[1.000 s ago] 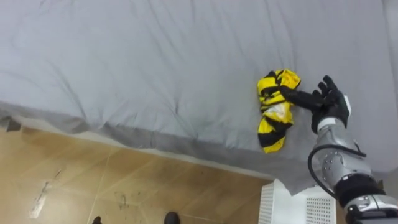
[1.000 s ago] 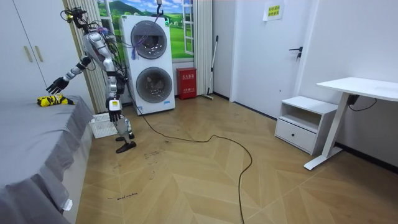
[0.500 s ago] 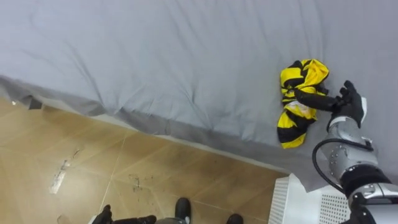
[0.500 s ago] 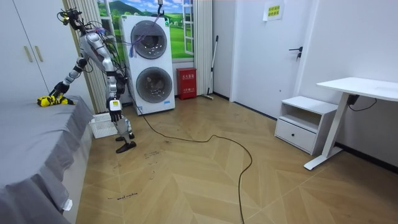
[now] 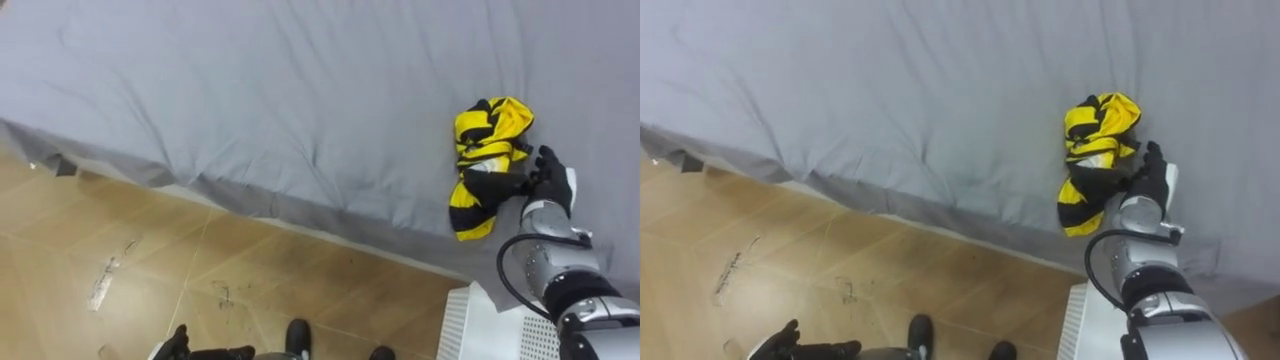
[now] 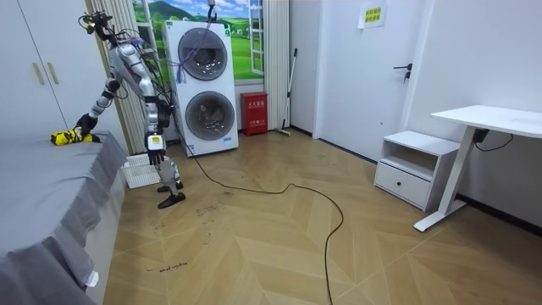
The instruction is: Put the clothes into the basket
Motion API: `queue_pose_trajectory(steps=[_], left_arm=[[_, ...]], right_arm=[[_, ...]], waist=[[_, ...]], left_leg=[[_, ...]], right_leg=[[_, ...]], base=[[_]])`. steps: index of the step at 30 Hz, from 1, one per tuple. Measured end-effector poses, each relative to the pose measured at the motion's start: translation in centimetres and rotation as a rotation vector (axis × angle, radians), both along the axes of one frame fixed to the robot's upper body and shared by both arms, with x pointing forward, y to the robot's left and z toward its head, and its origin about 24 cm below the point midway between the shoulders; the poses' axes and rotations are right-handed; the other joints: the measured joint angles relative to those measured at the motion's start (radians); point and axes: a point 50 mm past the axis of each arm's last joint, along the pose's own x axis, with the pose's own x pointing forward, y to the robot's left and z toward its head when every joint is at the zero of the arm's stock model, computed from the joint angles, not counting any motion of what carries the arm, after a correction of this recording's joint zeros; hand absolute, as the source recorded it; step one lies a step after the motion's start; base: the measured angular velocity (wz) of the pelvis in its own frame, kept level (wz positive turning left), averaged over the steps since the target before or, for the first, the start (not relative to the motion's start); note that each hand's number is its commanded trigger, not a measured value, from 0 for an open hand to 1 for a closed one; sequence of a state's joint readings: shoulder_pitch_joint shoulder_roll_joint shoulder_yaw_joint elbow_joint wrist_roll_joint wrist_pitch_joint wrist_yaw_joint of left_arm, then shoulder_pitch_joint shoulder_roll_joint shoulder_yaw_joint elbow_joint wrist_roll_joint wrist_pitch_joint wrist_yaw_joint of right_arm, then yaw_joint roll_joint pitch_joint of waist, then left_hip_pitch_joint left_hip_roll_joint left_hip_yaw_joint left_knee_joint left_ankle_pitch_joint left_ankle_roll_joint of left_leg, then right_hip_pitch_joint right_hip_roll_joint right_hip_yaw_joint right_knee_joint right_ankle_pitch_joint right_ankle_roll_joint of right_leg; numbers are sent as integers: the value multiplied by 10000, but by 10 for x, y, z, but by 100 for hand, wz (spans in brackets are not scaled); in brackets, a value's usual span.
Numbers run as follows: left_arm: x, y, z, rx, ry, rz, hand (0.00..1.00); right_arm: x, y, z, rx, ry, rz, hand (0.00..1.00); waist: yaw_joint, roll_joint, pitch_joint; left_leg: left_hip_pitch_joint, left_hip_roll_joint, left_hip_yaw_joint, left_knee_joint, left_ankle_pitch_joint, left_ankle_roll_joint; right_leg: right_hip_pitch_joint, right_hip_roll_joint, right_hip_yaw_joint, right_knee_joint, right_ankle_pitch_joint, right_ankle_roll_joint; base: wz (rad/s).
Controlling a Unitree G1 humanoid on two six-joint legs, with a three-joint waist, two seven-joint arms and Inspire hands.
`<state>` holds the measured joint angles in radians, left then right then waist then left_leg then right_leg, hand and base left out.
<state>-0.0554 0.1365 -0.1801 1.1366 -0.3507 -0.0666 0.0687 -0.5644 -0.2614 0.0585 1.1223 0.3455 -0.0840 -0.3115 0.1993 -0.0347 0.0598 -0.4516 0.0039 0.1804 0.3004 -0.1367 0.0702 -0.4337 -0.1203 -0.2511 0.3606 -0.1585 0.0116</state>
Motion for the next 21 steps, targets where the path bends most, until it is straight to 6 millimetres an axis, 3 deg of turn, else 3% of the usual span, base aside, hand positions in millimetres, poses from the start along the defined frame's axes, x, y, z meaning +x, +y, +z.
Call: queue_pose_trajectory(steps=[1, 2, 13, 21], left_arm=[[0, 0, 0, -24, 32, 44, 0], [1, 0, -1, -11, 111, 69, 0], [0, -1, -2, -46, 213, -39, 0], [-2, -2, -3, -13, 313, -88, 0]], right_arm=[[0, 2, 0, -14, 9, 49, 95], [0, 4, -1, -54, 35, 124, 100], [-3, 13, -6, -763, 166, 833, 100], [-21, 31, -32, -225, 948, 1591, 100]], waist=[[-3, 4, -3], [-15, 4, -3], [-175, -57, -47], [-263, -53, -51]], left_leg=[[10, 0, 4, -10, 2, -3], [33, 0, 3, -18, 4, -5], [111, 19, 42, 11, 12, -12], [234, -27, -9, -102, 147, 14]], right_leg=[[1, 1, -1, 2, 0, 0], [14, 0, -9, 11, 0, 0], [83, -2, 29, 13, 13, -21], [217, 11, -16, -3, 44, -38]], base=[[-5], [0], [-1], [2]])
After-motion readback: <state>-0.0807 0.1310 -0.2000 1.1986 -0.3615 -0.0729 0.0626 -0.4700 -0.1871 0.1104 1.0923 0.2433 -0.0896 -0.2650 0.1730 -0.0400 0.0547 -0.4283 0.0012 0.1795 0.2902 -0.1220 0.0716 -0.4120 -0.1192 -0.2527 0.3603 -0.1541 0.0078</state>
